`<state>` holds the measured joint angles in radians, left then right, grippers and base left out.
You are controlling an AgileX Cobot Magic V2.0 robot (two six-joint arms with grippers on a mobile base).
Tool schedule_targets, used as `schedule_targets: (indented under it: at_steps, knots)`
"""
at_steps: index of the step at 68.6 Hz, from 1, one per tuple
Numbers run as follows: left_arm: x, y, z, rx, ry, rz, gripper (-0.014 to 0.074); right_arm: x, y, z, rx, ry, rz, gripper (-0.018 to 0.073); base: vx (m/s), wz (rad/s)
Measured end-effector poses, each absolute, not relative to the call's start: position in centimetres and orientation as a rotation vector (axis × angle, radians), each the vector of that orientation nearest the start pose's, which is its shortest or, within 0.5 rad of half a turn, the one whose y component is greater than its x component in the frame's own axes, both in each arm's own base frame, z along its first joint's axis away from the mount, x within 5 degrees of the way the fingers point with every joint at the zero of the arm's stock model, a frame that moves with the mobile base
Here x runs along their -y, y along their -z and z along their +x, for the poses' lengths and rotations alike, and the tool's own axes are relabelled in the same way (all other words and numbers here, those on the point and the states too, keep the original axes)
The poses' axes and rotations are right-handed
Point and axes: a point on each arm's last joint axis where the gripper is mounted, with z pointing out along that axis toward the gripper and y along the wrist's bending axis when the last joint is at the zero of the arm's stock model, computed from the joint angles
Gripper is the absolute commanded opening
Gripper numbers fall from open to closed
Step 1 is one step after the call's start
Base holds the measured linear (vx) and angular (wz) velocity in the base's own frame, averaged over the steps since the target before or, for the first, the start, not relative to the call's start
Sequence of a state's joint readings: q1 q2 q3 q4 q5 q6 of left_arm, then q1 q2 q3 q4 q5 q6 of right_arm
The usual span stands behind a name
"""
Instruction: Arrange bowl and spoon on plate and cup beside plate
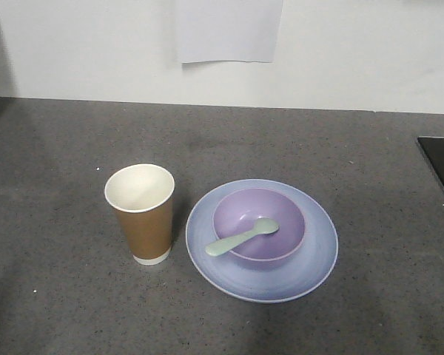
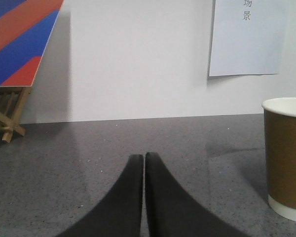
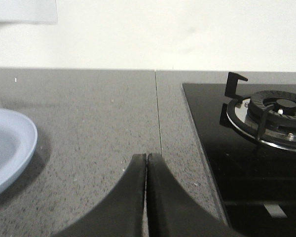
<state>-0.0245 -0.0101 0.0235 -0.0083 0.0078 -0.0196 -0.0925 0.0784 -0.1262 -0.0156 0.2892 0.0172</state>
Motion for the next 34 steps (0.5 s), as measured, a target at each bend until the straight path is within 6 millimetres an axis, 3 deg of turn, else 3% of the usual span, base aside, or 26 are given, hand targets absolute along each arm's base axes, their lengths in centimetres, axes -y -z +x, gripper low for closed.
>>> schedule_targets:
  at_steps: [13,34]
  knots:
    - [0.1,-20.5,5.6,-1.505,0.042,-0.003,-0.0006,0.5,-19.6,5.6,-1.628,0.037,0.112,-0.0011,0.0,0.0]
    - [0.1,-20.5,5.6,-1.504,0.042,-0.003,-0.0006,0.3,-19.6,5.6,-1.587,0.017,0.066,-0.0011,0.0,0.0]
